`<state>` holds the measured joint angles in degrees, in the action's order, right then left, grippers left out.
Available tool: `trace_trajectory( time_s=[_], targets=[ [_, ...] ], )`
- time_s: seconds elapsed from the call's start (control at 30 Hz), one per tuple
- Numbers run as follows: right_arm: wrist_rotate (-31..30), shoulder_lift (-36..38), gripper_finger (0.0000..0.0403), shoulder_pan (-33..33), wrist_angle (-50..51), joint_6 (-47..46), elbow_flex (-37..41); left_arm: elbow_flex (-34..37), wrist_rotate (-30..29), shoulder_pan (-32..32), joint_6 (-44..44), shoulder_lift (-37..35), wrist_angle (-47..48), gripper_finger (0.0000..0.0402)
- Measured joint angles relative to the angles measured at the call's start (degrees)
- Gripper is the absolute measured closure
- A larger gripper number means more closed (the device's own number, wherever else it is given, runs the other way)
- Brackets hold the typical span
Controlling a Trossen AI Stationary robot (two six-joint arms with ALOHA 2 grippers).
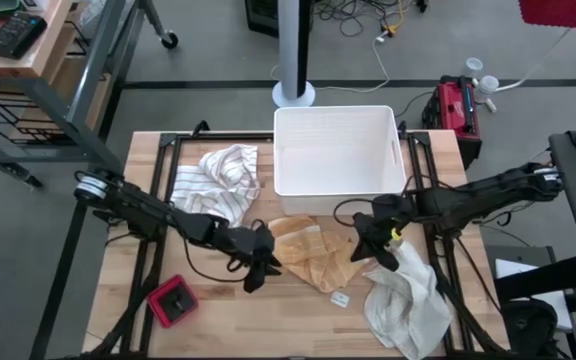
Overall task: Fold towel
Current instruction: Fold the yellow towel
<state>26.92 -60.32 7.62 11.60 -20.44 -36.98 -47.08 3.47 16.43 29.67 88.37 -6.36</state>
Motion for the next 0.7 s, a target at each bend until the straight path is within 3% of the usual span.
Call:
trace_trajectory(
  time_s=[0.3, 0.7],
  targets=[
    [0.0, -6.1, 0.0403, 0.0, -3.5, 1.5, -4.1, -1.1, -6.9, 0.0, -3.8, 1.1, 7.8, 0.0288],
    [0.0, -18.4, 0.0403, 0.0, -6.0, -3.0, -13.0, -0.8, -7.0, 0.6, -6.7, 0.7, 7.9, 0.0288]
  ],
)
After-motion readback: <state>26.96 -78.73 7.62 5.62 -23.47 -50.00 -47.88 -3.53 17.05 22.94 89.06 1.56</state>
